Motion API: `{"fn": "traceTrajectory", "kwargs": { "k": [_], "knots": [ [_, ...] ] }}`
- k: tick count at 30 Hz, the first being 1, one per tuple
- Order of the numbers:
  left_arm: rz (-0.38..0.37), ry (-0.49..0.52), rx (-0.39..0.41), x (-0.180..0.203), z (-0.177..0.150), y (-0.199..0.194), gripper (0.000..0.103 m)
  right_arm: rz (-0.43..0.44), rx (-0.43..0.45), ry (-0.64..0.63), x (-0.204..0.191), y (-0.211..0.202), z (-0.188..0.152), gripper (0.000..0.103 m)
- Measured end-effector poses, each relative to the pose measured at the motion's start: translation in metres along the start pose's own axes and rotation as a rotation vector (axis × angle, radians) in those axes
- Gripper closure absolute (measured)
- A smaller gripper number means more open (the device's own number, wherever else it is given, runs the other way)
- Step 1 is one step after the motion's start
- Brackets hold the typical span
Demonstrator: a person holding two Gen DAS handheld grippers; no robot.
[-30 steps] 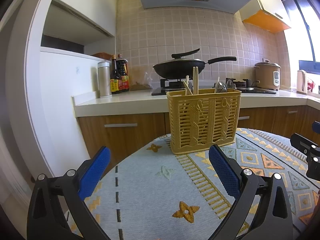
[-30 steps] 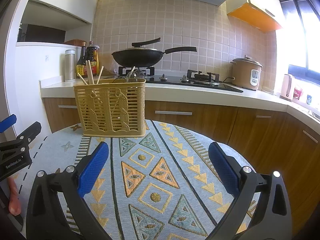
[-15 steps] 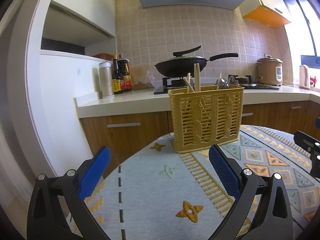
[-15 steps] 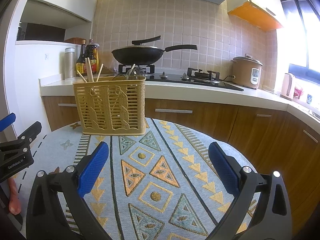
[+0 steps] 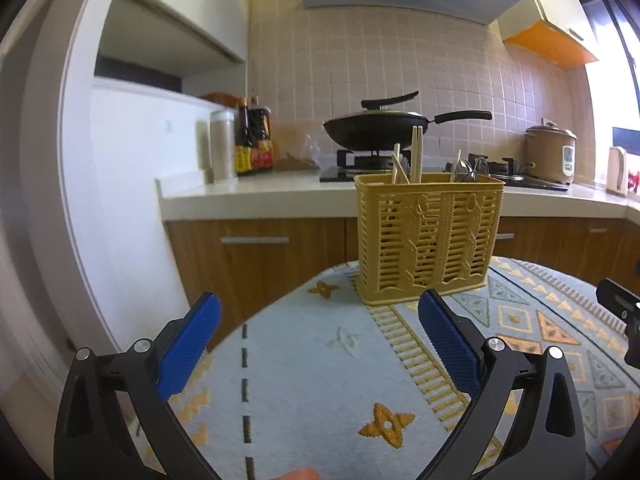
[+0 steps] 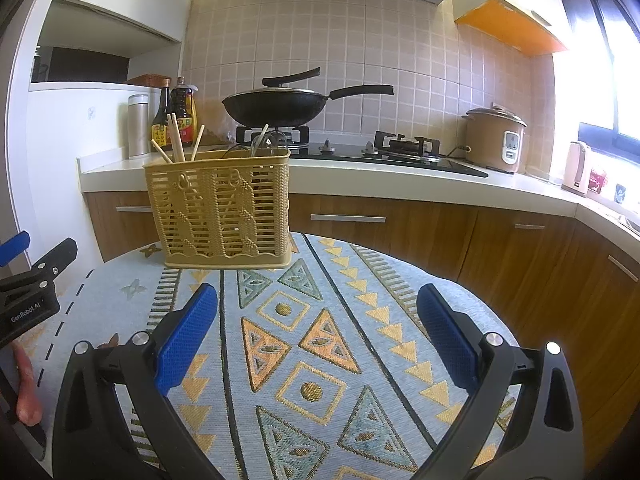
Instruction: Organize utensils
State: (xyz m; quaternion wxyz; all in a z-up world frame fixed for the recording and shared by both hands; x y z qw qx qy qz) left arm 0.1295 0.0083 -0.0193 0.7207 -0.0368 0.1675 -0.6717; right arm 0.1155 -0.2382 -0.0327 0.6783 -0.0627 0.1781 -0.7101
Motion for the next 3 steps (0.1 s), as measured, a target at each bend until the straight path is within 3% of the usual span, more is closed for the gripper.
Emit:
{"fn": "traceTrajectory", "kwargs": {
  "k": [3],
  "knots": [
    [0.013, 0.013, 0.004, 0.0008, -0.0005, 0.0000, 0.007, 0.001, -0.003, 0.011, 0.0017, 0.0013, 0.0000, 0.008]
  ]
}}
Point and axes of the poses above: each gripper's, at about its wrist camera, not at the fingertips, and y roughly the way its jaws point, x to its right, z to its top, the point moved 10 cm from there along y, roughly the way its jaws point, and after that the axes turned 9 degrees about y, right-handed, at the moved point
